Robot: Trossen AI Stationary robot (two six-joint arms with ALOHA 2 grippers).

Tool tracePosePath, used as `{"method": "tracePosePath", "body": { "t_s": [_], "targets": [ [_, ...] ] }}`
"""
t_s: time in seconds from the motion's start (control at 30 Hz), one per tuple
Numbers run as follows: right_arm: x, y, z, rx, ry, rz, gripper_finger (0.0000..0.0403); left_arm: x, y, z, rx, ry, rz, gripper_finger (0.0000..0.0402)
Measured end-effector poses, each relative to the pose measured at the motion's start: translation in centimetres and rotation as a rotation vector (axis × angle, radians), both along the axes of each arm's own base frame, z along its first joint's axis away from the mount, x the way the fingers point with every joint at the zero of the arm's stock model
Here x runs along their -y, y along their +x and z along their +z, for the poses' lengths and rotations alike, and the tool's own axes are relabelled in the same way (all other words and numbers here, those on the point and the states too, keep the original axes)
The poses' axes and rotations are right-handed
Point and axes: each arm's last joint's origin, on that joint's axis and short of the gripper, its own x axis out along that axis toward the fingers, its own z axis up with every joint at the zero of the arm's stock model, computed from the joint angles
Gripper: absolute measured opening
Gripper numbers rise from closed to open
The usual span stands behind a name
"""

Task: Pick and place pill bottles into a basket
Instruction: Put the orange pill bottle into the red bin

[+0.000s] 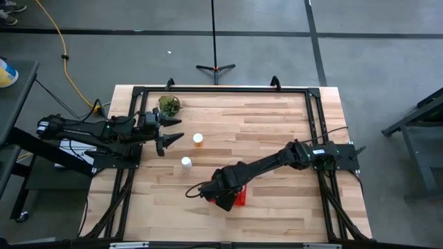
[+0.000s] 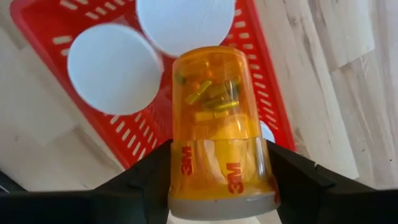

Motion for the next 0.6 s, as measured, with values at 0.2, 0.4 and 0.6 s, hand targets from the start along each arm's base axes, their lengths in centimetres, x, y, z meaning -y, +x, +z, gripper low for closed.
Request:
{"method": "tracePosePath", "body": {
  "t_s": [0.2,0.4,0.6],
  "targets": [
    [0.08,0.03,0.07,-0.006,0.026,0.032,0.0244,0.00,0.00,0.01,0.001,0.000,0.000,0.0308],
    [0.14,0.05,0.07,-0.004,0.018,0.038,0.0251,0.00,0.00,0.01,0.002,0.000,0.000,0.0308],
    [0.75,0.20,0.31,-0.002,0.031,0.040,0.0252,0.00,0.00,0.02,0.002,0.000,-0.001,0.0308]
  ]
}}
